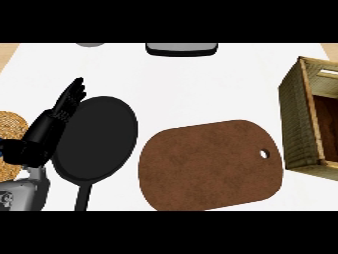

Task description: Pick the bell pepper from the cutting board and place it in the basket

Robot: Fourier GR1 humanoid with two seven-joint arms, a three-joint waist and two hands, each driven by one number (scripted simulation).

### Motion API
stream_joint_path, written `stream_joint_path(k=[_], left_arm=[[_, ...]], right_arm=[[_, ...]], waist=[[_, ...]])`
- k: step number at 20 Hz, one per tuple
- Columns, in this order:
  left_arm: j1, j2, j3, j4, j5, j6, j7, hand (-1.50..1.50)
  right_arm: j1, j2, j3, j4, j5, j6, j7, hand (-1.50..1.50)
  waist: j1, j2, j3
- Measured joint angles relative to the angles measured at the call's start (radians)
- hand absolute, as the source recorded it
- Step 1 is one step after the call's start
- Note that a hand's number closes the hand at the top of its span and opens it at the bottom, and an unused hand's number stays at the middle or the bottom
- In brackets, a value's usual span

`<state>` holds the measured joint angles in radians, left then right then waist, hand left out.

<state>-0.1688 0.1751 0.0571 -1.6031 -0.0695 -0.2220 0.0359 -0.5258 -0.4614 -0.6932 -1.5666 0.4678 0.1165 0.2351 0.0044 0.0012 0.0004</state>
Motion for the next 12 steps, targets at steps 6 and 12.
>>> stream_joint_path(k=[6,12], left_arm=[[0.001,-0.001,0.005,0.013,-0.005,-0.007,-0.014,0.0],[-0.004,-0.01,0.002,0.012,-0.013,-0.005,-0.006,0.0]], right_arm=[[-0.044,-0.074,0.036,0.12,-0.033,-0.047,-0.061,-1.5],[-0.102,-0.122,0.029,0.205,-0.122,-0.068,-0.104,-1.5]], waist=[[0.0,0.0,0.0],[0.0,-0.001,0.0]])
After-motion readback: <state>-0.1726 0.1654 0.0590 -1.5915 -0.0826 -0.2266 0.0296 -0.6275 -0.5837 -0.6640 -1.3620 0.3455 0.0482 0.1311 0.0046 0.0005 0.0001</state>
